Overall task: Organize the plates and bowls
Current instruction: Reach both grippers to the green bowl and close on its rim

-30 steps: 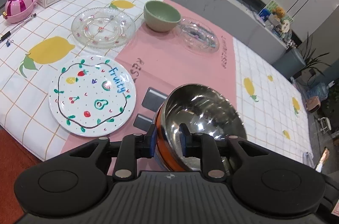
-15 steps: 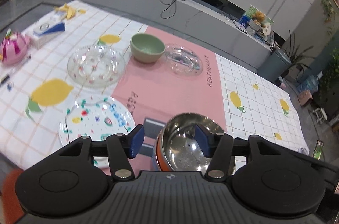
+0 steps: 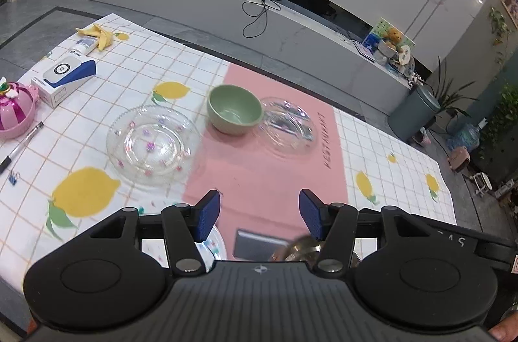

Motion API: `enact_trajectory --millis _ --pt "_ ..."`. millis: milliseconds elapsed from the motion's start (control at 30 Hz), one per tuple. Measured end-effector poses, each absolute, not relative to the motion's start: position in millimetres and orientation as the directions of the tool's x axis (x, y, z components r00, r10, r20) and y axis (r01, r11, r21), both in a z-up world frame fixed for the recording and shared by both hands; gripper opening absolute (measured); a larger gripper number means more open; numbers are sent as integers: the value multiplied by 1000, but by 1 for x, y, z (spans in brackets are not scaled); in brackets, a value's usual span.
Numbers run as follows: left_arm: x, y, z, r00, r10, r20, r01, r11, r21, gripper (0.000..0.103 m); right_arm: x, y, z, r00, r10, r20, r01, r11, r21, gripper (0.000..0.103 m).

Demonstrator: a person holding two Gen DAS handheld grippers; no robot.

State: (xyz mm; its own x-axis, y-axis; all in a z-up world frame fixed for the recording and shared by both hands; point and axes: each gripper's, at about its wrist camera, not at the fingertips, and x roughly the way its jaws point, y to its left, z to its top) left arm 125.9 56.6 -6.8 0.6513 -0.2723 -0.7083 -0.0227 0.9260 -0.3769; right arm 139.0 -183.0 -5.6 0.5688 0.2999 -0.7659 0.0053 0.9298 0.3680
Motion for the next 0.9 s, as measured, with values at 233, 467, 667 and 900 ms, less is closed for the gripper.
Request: enact_trajectory --millis 233,467,667,900 --pt "168 80 -11 682 -285 -674 0 921 -389 65 195 -168 -14 532 353 -770 -25 915 402 66" --pt "225 104 -36 684 -328 -652 -16 886 -463 56 261 -158 -42 499 421 -758 -24 880 473 52" --pt "275 106 -66 648 -313 -694 -47 893 -447 39 320 -149 -72 453 425 -784 18 875 484 40" --pt "317 101 -97 598 -306 -741 -91 892 -442 32 369 -123 -96 407 396 -823 35 894 448 30"
